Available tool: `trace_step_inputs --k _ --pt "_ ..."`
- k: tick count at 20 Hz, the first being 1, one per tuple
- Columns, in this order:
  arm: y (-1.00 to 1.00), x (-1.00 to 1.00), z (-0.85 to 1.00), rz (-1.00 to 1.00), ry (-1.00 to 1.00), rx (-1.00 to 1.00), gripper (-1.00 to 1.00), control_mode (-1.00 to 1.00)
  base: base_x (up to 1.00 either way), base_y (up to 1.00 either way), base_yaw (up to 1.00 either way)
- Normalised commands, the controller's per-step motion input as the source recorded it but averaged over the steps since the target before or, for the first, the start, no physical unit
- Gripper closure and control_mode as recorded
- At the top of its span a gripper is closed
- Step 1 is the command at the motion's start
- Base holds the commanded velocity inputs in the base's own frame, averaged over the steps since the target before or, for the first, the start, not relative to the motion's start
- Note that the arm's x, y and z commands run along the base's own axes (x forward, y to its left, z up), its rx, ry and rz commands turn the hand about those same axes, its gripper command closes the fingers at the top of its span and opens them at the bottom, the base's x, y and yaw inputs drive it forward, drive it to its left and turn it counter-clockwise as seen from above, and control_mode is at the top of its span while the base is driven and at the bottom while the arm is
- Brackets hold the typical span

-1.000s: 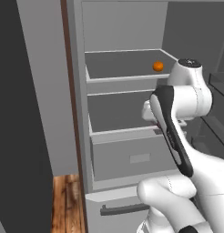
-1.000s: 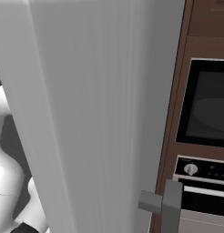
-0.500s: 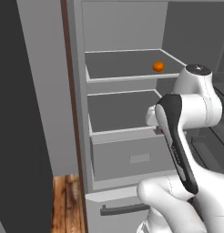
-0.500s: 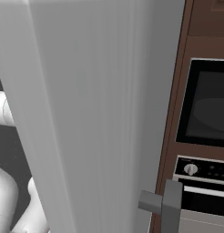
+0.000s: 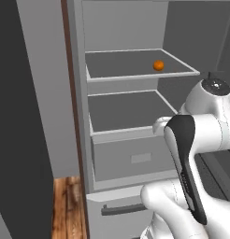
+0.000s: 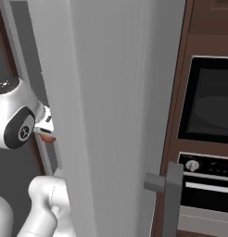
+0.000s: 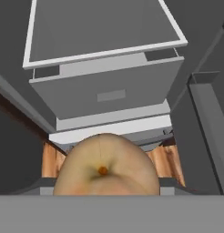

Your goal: Pick the tangerine and peach from the fridge and place them inside the tupperware on the counter.

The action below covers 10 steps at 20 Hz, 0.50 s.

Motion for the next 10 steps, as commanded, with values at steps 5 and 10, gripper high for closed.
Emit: trace_step_inputs --k 5,10 --pt "0.00 0.00 0.00 0.00 0.00 0.00 1.00 1.00 -0.68 0.04 -0.10" --pt "0.00 0.00 0.00 0.00 0.00 0.00 1.00 1.00 -0.70 0.16 -0.08"
